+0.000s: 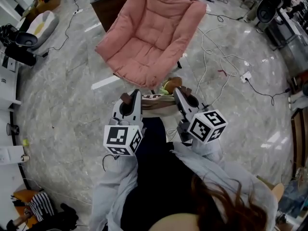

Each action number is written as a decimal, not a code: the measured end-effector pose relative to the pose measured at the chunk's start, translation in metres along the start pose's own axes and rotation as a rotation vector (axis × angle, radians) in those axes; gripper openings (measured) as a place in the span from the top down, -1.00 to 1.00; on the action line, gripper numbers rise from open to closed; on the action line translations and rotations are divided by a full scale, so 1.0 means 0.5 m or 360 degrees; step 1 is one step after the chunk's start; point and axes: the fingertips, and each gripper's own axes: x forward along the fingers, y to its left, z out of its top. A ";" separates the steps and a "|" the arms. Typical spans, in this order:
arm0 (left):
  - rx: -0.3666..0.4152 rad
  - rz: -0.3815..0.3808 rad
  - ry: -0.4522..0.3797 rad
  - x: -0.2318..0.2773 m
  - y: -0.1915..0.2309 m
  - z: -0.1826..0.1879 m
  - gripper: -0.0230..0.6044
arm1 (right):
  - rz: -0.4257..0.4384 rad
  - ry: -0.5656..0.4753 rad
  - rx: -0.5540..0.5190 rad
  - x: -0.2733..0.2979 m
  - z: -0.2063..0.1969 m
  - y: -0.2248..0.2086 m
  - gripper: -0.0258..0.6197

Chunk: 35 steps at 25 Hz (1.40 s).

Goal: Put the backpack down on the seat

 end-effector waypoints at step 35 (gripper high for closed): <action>0.0036 -0.0036 -0.0120 0.459 0.399 0.238 0.89 | 0.0056 0.0006 -0.0053 0.580 0.313 -0.096 0.89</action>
